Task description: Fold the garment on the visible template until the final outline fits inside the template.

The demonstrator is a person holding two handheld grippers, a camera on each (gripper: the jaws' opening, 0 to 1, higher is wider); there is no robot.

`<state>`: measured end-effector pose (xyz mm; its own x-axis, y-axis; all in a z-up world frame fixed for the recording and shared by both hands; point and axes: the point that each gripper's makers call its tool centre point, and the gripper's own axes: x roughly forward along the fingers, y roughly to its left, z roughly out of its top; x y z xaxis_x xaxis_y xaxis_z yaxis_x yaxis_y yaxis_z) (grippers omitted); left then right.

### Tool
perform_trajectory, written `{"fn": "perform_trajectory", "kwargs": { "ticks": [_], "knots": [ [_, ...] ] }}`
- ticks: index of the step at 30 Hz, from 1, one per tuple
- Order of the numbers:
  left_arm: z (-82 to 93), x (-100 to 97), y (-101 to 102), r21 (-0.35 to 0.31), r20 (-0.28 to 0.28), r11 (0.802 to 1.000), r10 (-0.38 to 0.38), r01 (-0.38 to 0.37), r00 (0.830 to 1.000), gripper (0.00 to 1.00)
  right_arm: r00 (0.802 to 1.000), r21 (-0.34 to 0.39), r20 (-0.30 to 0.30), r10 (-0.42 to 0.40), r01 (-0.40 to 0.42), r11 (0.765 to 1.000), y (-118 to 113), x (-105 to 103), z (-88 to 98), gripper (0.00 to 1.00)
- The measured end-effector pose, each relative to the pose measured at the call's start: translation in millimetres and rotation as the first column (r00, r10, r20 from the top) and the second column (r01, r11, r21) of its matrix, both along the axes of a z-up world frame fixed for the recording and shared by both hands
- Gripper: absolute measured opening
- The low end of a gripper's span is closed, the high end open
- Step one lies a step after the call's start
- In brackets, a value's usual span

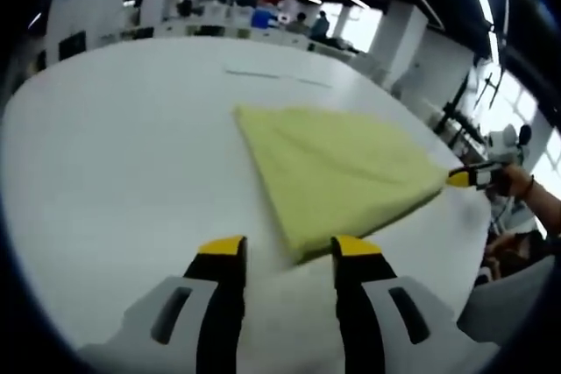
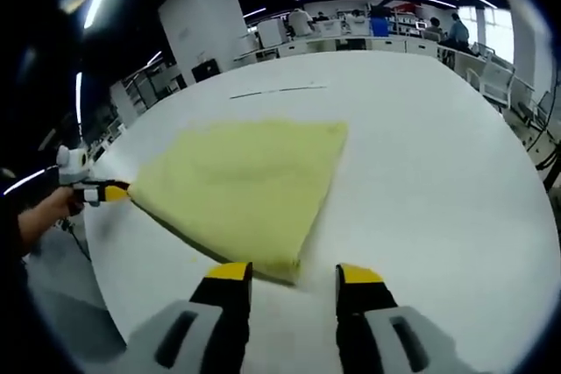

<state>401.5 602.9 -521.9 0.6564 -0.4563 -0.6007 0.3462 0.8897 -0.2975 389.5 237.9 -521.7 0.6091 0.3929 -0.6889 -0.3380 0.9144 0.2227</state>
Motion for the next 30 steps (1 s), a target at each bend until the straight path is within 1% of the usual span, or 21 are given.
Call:
{"fn": "perform_trajectory", "kwargs": {
  "ticks": [4, 5, 7, 8, 10, 13, 15, 16, 17, 21, 25, 28, 30],
  "knots": [
    [10.8, -0.1, -2, -0.016, 0.014, 1.0, 0.016, -0.016, 1.0, 0.55, 0.999, -0.003, 0.031, 0.028, -0.028, 1.0, 9, 3, 14.0, 0.55],
    [15.9, 0.4, -4, -0.028, 0.025, 0.999, 0.017, -0.016, 1.0, 0.57, 0.998, -0.002, 0.049, 0.04, -0.04, 0.999, 13, 5, 20.2, 0.58],
    [23.9, 1.4, -6, -0.04, 0.044, 0.999, 0.017, -0.015, 0.999, 0.62, 0.997, 0.003, 0.064, 0.051, -0.051, 0.999, 19, 5, 28.7, 0.62],
    [25.2, 1.6, -7, -0.042, 0.048, 0.999, 0.016, -0.014, 0.999, 0.63, 0.996, 0.007, 0.069, 0.055, -0.055, 0.998, 20, 5, 31.2, 0.64],
    [37.3, 1.8, -10, -0.046, 0.09, 0.999, 0.01, -0.006, 0.996, 0.68, 0.995, 0.013, 0.078, 0.065, -0.066, 0.998, 25, 5, 37.6, 0.7],
    [52.7, -0.7, -16, -0.054, 0.125, 0.999, 0.001, 0.006, 0.992, 0.75, 0.991, 0.015, 0.098, 0.086, -0.088, 0.996, 32, 4, 47.3, 0.78],
    [63.5, -4.0, -22, -0.053, 0.149, 0.998, -0.02, 0.028, 0.989, 0.77, 0.99, 0.019, 0.107, 0.097, -0.099, 0.995, 36, 2, 53.7, 0.82],
    [65.7, -4.6, -23, -0.052, 0.155, 0.998, -0.024, 0.032, 0.988, 0.78, 0.989, 0.019, 0.109, 0.098, -0.101, 0.995, 36, 2, 55.1, 0.84],
    [71.3, -6.8, -26, -0.045, 0.168, 0.998, -0.032, 0.04, 0.985, 0.79, 0.987, 0.021, 0.123, 0.104, -0.107, 0.994, 39, 1, 61.0, 0.86],
    [86.4, -11.6, -31, -0.027, 0.205, 0.998, -0.048, 0.055, 0.978, 0.87, 0.983, 0.034, 0.147, 0.114, -0.12, 0.992, 46, -1, 73.1, 0.92],
    [93.2, -16.5, -29, -0.016, 0.205, 0.999, -0.043, 0.048, 0.978, 0.95, 0.978, 0.038, 0.163, 0.128, -0.136, 0.99, 52, -6, 83.4, 0.99],
    [94.5, -22.0, -28, 0.005, 0.2, 0.999, -0.048, 0.048, 0.979, 0.99, 0.975, 0.038, 0.17, 0.145, -0.154, 0.987, 57, -10, 89.3, 0.99],
    [93.6, -25.8, -27, 0.022, 0.191, 0.998, -0.057, 0.054, 0.98, 0.99, 0.973, 0.037, 0.169, 0.155, -0.163, 0.986, 60, -14, 92.2, 0.99]
  ]
}}
